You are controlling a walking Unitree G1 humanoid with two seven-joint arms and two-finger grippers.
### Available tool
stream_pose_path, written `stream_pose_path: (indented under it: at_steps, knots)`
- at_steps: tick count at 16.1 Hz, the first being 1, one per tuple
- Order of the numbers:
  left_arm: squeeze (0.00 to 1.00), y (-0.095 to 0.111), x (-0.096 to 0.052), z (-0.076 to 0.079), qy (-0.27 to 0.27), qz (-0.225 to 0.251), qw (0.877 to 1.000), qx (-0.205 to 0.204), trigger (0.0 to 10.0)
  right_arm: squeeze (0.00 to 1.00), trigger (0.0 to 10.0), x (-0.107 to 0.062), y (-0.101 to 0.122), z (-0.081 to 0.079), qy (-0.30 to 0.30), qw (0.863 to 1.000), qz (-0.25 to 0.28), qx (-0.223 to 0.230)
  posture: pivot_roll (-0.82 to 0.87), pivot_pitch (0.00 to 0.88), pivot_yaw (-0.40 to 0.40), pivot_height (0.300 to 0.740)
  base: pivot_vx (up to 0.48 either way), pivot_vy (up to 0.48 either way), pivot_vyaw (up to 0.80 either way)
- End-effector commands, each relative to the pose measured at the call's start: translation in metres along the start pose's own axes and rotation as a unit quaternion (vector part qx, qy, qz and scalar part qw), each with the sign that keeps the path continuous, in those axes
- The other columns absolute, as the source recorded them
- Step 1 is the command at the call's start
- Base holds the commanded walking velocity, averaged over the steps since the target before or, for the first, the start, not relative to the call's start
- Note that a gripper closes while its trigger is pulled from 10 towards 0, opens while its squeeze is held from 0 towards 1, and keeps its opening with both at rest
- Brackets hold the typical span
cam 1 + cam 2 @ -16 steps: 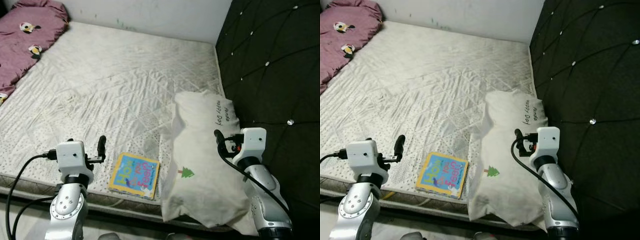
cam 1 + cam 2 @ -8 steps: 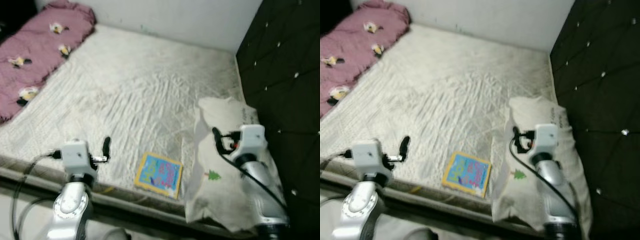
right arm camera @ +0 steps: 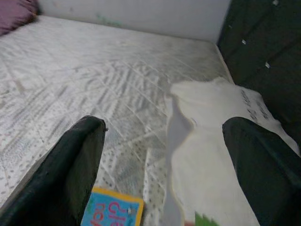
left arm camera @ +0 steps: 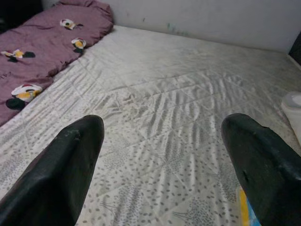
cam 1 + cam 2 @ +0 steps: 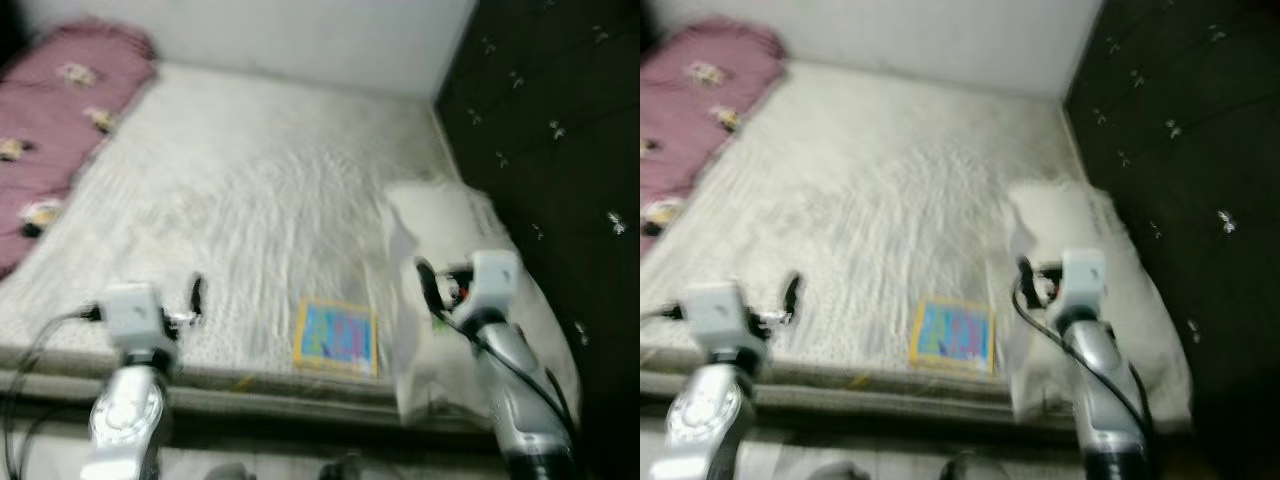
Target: Clean up the room
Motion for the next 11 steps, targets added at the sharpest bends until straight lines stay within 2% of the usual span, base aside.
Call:
stream_pose_path:
  at_steps: [1, 2, 5, 11]
  knots:
    - [0.00, 0.001, 0.001, 0.009, -0.016, -0.002, 1.000, -0.017, 10.0, 0.00, 10.0, 0.000, 0.003, 0.006, -0.007, 1.000, 0.002, -0.004, -0.02, 0.000, -0.057, 0.740, 0.000, 0.000, -0.80]
    - [0.00, 0.002, 0.002, 0.009, -0.017, 0.000, 1.000, -0.017, 10.0, 0.00, 10.0, 0.000, 0.004, 0.005, -0.007, 1.000, 0.004, -0.001, -0.02, 0.000, -0.056, 0.740, 0.000, 0.000, -0.63]
    - [0.00, 0.002, 0.003, 0.012, -0.021, -0.004, 0.999, -0.028, 10.0, 0.00, 10.0, 0.005, 0.007, 0.001, -0.005, 1.000, 0.007, 0.008, -0.02, 0.000, -0.051, 0.740, 0.000, 0.102, 0.00]
    - [0.00, -0.005, 0.005, 0.012, -0.025, -0.014, 0.999, -0.029, 10.0, 0.00, 10.0, 0.020, 0.013, -0.011, -0.008, 0.999, 0.021, 0.028, -0.02, 0.000, -0.032, 0.740, 0.000, 0.480, 0.00]
Point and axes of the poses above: a point about 5 cm out from each wrist's last joint towards the gripper, its own x axis pointing out of the wrist towards the gripper, its own y axis along the axis of the wrist's last joint, z = x × y, the point moved 4 cm from there along x, pointing out of the wrist towards the gripper, and after that the axes turned 13 degrees about x, right-handed, at the moved point
